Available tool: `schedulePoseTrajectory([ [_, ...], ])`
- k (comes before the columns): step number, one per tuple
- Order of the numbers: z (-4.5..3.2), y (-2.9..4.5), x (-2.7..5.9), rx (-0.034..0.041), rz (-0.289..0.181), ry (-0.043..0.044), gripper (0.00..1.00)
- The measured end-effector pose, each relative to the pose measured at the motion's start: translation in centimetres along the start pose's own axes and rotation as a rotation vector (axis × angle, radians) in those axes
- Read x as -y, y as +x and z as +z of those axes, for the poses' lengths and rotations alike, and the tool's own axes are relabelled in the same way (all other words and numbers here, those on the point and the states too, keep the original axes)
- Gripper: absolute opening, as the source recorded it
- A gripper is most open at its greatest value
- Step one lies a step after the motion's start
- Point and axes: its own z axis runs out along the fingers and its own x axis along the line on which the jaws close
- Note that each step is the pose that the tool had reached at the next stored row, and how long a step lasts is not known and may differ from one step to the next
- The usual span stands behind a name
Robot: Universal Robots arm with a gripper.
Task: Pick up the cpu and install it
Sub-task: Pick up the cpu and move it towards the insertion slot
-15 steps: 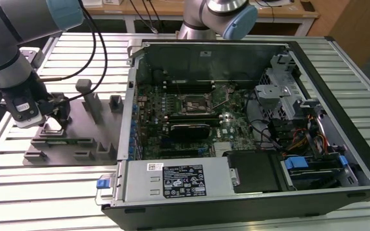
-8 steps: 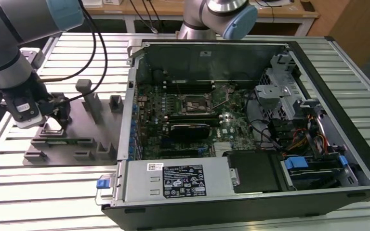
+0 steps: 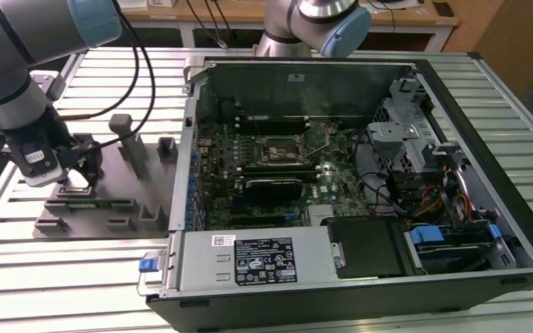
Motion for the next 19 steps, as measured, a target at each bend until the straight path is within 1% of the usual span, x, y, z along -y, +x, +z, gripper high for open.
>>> schedulePoseTrajectory([
  [7,0.04,0.0,0.0,0.0002,0.0,-0.0001,0.59],
  [10,-0.11,0.0,-0.01,0.0002,0.0,-0.0001,0.59],
  [19,-0.14,0.0,-0.01,0.0001,0.0,0.0,0.6],
])
